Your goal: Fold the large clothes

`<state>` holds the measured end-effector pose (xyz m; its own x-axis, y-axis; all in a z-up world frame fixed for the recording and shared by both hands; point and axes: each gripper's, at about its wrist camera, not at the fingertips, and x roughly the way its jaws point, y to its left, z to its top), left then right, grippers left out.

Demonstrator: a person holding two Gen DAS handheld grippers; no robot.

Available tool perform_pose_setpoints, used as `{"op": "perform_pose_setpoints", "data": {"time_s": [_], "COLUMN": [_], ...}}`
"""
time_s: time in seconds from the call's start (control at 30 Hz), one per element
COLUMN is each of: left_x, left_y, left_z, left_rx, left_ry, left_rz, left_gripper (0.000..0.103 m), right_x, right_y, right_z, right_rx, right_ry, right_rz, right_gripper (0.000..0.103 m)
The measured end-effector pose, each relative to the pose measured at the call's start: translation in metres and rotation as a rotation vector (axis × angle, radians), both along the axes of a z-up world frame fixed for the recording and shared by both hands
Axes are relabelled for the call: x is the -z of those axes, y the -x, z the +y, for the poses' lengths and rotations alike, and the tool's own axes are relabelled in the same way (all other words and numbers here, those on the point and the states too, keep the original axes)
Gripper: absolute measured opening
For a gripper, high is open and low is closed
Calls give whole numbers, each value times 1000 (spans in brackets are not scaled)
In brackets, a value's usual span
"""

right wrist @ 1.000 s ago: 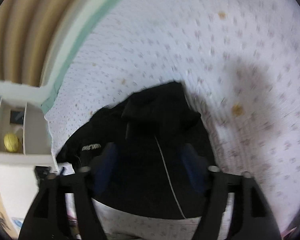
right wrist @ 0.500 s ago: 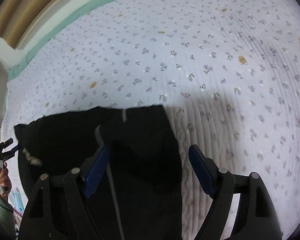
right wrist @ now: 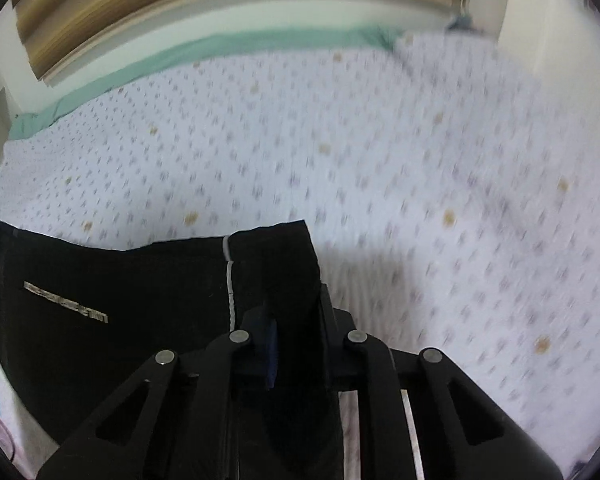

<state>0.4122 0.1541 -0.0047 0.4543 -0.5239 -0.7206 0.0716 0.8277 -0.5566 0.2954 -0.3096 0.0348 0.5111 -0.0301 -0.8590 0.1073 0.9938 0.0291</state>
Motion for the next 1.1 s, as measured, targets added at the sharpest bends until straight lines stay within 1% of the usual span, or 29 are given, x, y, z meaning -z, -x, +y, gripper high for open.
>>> {"op": "perform_pose_setpoints", "data": {"time_s": [0.07, 0.13, 0.17, 0.23, 0.33, 0.37, 0.4, 0.47, 0.5, 0.57, 0.6, 0.63, 0.67, 0.7, 0.73, 0.77, 0.8, 0.83, 0.87, 0.93, 1.0, 1.03, 1.07, 1.1], "left_x": [-3, 11, 20, 53, 103, 116, 122, 124, 122, 112, 105, 91, 78, 65, 51, 35, 21, 6, -5, -25, -35, -36, -33, -26], "left_y": [-19, -40, -49, -63, -74, -75, -73, -73, -74, -71, -69, -64, -58, -50, -44, -35, -26, -14, -4, 16, 35, 47, 57, 67], "left_z": [-7, -14, -21, -23, -25, -23, -21, -17, -15, -13, -12, -9, -5, -3, -3, -4, -2, -3, -7, -21, -45, -64, -80, -98], "left_rx": [-30, -58, -69, -84, -87, -91, -97, -104, -101, -80, -71, -66, -63, -60, -56, -51, -48, -46, -40, 11, 74, 122, 168, 214], "left_ry": [-28, -60, -81, -128, -146, -140, -133, -106, -98, -97, -101, -115, -127, -140, -152, -160, -163, -164, -163, -153, -151, -138, -128, -128], "left_rz": [-10, 21, 43, 121, 244, 262, 264, 268, 271, 269, 265, 248, 225, 196, 163, 135, 109, 79, 56, 14, -6, -11, -8, 2], "left_gripper": [12, 12, 12, 12, 14, 16, 17, 18, 20, 22, 23, 27, 28, 29, 33, 37, 47, 53, 54, 54, 54, 55, 55, 55], "right_x": [-2, 5, 14, 38, 87, 105, 119, 130, 129, 121, 113, 105, 92, 77, 57, 45, 32, 15, 7, -3, 1, 3, 9, 15], "right_y": [-20, -40, -51, -69, -86, -88, -89, -86, -85, -83, -80, -76, -70, -64, -50, -41, -33, -22, -14, 5, 24, 31, 41, 50], "right_z": [1, 3, 1, -2, -5, -5, -2, 2, 3, 1, -2, -3, -3, -2, 0, 2, 7, 17, 25, 49, 75, 87, 105, 123], "right_rx": [23, 50, 67, 90, 108, 104, 102, 93, 90, 93, 96, 98, 96, 92, 80, 67, 53, 31, 15, -32, -88, -107, -144, -176], "right_ry": [21, 23, 25, 16, -14, -29, -32, -15, -9, -29, -56, -74, -95, -112, -140, -159, -173, -178, -176, -192, -232, -238, -226, -182], "right_rz": [-10, -2, 11, 58, 168, 206, 237, 255, 254, 252, 247, 237, 217, 192, 145, 117, 91, 56, 47, 53, 87, 100, 121, 136], "right_gripper": [16, 16, 16, 16, 16, 16, 18, 24, 24, 29, 30, 33, 42, 48, 57, 68, 72, 73, 73, 73, 73, 73, 73, 73]}}
